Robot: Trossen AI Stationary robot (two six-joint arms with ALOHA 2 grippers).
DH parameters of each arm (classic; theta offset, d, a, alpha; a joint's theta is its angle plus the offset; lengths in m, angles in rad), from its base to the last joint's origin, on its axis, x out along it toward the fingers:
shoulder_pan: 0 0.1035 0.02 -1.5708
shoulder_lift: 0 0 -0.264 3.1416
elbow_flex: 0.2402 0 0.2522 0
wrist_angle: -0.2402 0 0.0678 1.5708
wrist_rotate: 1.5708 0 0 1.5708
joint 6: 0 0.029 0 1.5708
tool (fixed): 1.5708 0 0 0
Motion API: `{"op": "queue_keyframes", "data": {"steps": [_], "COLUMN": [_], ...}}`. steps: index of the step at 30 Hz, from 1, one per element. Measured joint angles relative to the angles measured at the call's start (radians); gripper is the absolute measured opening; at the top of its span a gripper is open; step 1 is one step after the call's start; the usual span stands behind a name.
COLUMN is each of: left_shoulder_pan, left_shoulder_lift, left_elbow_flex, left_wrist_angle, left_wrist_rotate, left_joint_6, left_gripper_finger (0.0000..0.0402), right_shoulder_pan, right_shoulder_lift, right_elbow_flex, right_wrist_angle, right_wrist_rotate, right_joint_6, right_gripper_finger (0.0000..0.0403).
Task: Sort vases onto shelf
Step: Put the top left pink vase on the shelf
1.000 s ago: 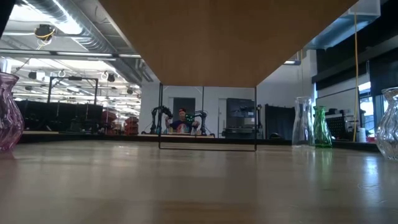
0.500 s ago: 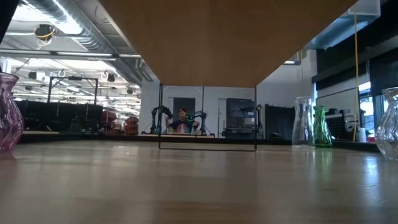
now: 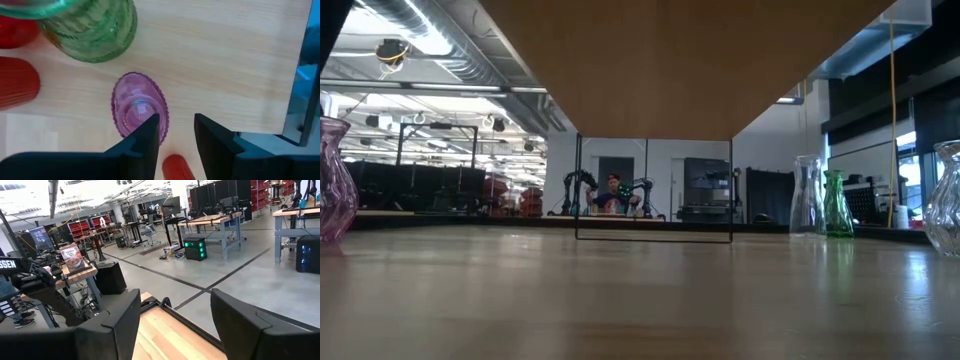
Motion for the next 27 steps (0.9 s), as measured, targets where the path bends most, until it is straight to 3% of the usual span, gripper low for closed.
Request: {"op": "queue_keyframes", "data": {"steps": [7,16,20,25,27], "left_shoulder_pan": [0.000,0.000,0.003,0.017,0.022], "left_shoulder_lift": [-0.008,-0.034,-0.042,-0.044,-0.045], "left_elbow_flex": [0.000,0.001,0.001,-0.023,-0.059], "left_wrist_angle": [0.000,0.000,0.000,0.003,0.000], "left_wrist_rotate": [-0.038,-0.214,-0.281,-0.290,-0.310], "left_joint_6": [-0.038,-0.131,-0.158,-0.168,-0.191], "left_gripper_finger": [0.0115,0.0112,0.0083,0.0010,0.0006], "right_shoulder_pan": [0.000,0.000,0.000,0.000,0.000], "right_shoulder_lift": [0.001,0.002,0.002,0.002,0.002], "right_elbow_flex": [0.000,0.000,0.000,0.000,0.000], "right_wrist_angle": [0.000,0.000,0.000,0.000,0.000], "right_wrist_rotate": [-0.026,-0.029,-0.056,-0.060,-0.060], "right_joint_6": [0.000,0.000,0.019,0.021,0.022], "right_gripper_finger": [0.0223,0.0223,0.0223,0.0223,0.0223]}}
